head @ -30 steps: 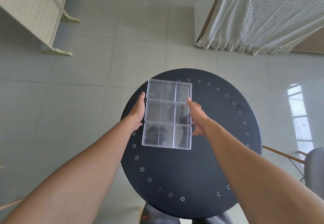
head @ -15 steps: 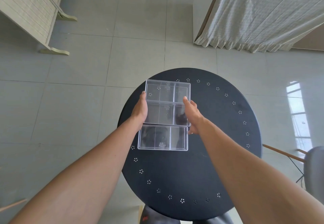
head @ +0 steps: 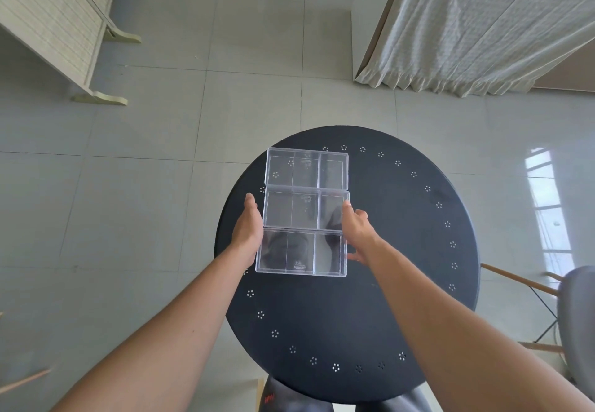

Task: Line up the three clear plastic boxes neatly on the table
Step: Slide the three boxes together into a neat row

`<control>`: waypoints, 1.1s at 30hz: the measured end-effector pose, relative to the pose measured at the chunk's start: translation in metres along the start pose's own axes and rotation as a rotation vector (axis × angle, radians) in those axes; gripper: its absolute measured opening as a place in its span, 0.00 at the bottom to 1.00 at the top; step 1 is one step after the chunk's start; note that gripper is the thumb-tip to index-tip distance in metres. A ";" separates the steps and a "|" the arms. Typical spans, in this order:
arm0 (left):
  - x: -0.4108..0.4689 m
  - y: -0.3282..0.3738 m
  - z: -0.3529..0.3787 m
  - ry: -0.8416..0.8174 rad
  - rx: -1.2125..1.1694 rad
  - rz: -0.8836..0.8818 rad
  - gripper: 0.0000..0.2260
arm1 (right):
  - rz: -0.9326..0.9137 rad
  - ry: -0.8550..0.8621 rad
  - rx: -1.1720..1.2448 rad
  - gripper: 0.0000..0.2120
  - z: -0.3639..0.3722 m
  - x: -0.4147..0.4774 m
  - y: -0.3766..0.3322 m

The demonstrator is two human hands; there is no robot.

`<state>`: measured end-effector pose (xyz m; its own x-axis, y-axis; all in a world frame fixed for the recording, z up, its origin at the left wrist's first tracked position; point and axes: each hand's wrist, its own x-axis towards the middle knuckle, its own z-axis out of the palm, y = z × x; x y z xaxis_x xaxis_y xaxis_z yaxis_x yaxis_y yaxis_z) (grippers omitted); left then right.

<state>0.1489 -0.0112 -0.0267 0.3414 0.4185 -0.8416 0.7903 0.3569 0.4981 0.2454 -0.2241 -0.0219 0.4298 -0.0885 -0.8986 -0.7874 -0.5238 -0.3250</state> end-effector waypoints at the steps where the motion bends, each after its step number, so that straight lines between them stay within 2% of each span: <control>1: 0.000 0.001 0.001 -0.009 -0.001 0.003 0.38 | -0.017 0.007 -0.020 0.41 0.000 -0.001 0.000; 6: 0.001 0.001 0.002 -0.053 0.012 0.015 0.38 | -0.139 0.006 -0.081 0.41 0.002 0.000 0.001; 17: -0.007 -0.006 -0.005 -0.113 0.027 0.037 0.46 | -0.193 -0.065 -0.094 0.46 0.001 -0.004 0.008; 21: -0.009 -0.009 -0.006 -0.111 0.000 0.057 0.41 | -0.213 -0.069 -0.091 0.46 0.003 -0.008 0.011; 27: -0.016 -0.008 -0.013 -0.206 -0.071 0.085 0.40 | -0.202 -0.050 -0.074 0.44 0.002 -0.014 0.016; 31: -0.023 -0.012 -0.014 -0.125 -0.043 0.149 0.40 | -0.197 -0.032 -0.096 0.45 -0.004 -0.018 0.028; 33: -0.034 -0.013 -0.011 -0.038 0.068 0.233 0.37 | -0.203 -0.029 -0.126 0.44 -0.010 -0.021 0.035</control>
<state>0.1221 -0.0208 -0.0023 0.5369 0.4506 -0.7133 0.7197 0.1965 0.6659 0.2135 -0.2488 -0.0117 0.5592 0.0524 -0.8274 -0.6245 -0.6298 -0.4619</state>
